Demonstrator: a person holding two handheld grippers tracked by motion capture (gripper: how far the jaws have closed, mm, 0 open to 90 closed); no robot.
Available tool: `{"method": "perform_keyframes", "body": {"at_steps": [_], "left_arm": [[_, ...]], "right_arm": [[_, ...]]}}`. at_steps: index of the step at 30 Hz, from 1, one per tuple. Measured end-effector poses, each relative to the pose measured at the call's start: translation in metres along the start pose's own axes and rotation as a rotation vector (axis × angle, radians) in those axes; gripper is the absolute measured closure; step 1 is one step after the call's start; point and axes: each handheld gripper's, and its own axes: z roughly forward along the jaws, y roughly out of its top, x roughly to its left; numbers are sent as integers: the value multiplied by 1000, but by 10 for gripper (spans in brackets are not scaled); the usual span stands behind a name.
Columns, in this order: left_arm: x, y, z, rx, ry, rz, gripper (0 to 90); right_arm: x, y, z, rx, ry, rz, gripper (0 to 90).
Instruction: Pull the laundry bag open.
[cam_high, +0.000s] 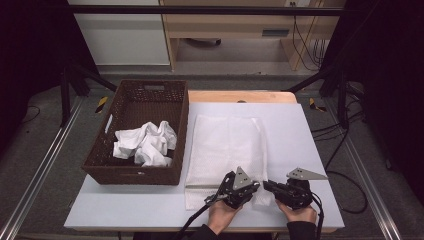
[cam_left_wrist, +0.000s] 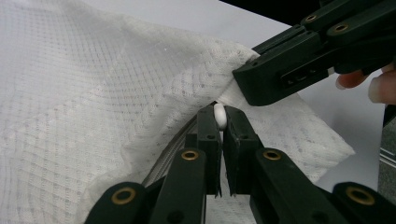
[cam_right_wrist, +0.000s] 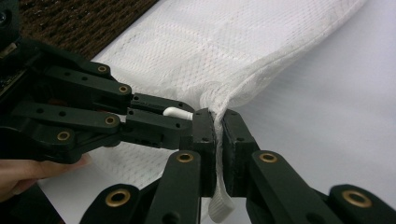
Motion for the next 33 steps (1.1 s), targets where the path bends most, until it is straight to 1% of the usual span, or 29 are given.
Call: {"method": "perform_keyframes", "body": {"at_steps": [5, 6, 9, 13, 15, 18, 21, 22, 24, 25, 29, 33], "left_arm": [[-1, -1, -3, -15, 5, -4, 852], [-1, -1, -3, -17, 7, 0, 853], [-3, -1, -5, -20, 12, 13, 853], [-4, -3, -5, -28, 8, 11, 854], [-4, -4, -5, -24, 5, 11, 854], [-4, -4, -4, -22, 6, 30, 851], [0, -4, -3, -13, -8, 16, 836], [0, -5, -2, -10, -6, 13, 825], [1, -5, 0, 0, -18, 8, 792], [0, -6, 0, 1, -13, 12, 789], [-2, -6, 3, 0, -11, 17, 791], [0, -6, 4, -6, -9, 5, 817]], "right_arm": [[0, 0, -1, -5, -3, 14, 855], [0, 0, -1, -7, -7, 10, 855], [-2, -1, -2, -11, -5, 24, 856], [-4, -1, -2, -12, -5, 26, 858], [-4, -1, -2, -13, -11, 22, 860], [-2, -1, -3, -14, -21, 14, 860], [-1, 0, -4, -29, -11, 5, 860], [-1, 0, -4, -29, -11, 5, 860], [0, 0, -3, -28, -12, -5, 860], [1, 0, -3, -24, -7, -3, 860], [2, 0, -2, -22, -4, -10, 859], [3, 0, -2, -21, 2, -10, 859]]}}
